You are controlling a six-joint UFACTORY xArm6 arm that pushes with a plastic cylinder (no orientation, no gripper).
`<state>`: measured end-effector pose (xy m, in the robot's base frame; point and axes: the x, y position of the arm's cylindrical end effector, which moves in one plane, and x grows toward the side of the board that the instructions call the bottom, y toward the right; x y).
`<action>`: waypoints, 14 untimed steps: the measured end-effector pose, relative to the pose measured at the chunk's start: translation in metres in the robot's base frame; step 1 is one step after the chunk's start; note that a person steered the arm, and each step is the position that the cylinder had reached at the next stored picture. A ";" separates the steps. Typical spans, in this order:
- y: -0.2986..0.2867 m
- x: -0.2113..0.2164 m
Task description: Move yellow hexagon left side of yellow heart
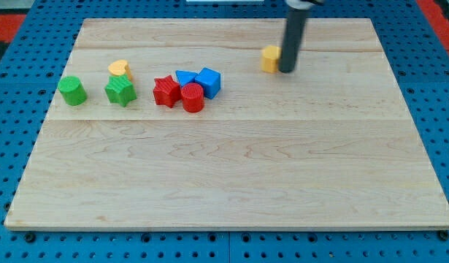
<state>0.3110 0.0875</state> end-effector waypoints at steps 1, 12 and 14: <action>-0.002 -0.035; -0.302 -0.017; -0.358 -0.050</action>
<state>0.2611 -0.2705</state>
